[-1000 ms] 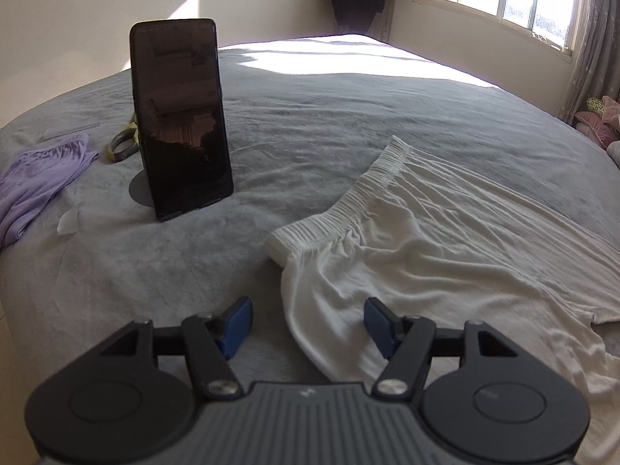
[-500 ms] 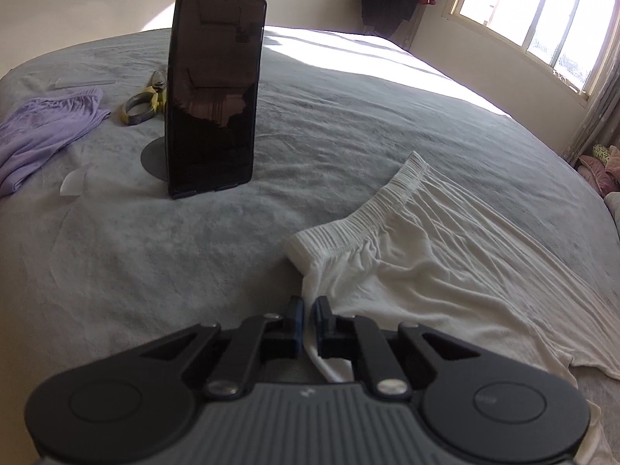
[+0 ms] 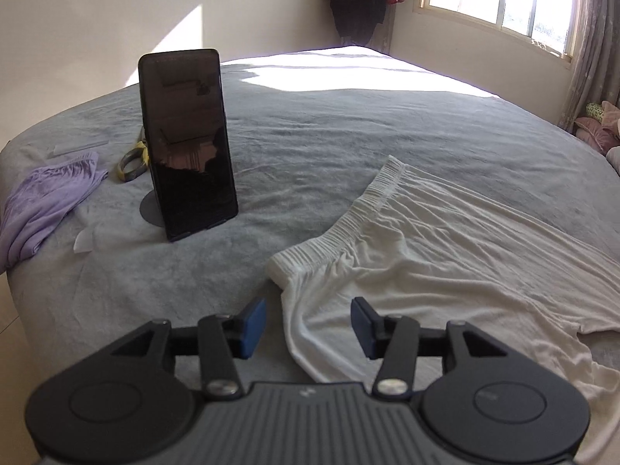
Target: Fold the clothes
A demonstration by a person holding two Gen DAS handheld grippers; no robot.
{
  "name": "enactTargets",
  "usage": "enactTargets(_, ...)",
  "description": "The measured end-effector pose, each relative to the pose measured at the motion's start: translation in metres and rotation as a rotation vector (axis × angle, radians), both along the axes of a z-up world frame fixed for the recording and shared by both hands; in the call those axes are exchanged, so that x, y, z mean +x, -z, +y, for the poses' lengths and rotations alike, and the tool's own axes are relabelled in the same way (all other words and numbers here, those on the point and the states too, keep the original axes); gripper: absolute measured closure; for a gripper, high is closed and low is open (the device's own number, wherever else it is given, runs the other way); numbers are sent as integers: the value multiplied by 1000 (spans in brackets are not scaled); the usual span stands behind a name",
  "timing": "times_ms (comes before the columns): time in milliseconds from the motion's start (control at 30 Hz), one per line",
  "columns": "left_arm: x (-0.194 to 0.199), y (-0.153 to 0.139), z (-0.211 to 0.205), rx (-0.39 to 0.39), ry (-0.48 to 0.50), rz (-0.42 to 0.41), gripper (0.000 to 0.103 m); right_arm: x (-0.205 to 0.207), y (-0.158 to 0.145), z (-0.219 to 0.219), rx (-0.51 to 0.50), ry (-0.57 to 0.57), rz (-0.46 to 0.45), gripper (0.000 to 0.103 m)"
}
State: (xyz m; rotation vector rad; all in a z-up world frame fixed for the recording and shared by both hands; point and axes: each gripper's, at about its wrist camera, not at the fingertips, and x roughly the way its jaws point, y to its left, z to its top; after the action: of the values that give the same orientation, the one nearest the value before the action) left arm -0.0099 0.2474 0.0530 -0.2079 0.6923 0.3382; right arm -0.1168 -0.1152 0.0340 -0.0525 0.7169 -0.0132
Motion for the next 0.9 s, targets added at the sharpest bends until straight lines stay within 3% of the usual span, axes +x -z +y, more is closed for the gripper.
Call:
enactTargets(233,4,-10,-44,-52,247,-21,48,-29,8,-87,193,320,28,50)
enactTargets(467,-6,-27,-107,-24,465,-16,48,-44,25,-143,597,479,-95,52)
enactTargets(600,-22,-19,-140,-52,594,-55,47,-42,32,-155,655,575,-170,68)
enactTargets(733,-40,0,-174,-141,775,-102,49,-41,37,-163,700,660,-241,72)
enactTargets(800,-55,7,-196,-144,905,-122,50,-42,37,-164,694,679,-273,72)
enactTargets(900,-88,11,-232,-79,1125,-184,48,-44,39,-164,659,697,-306,76)
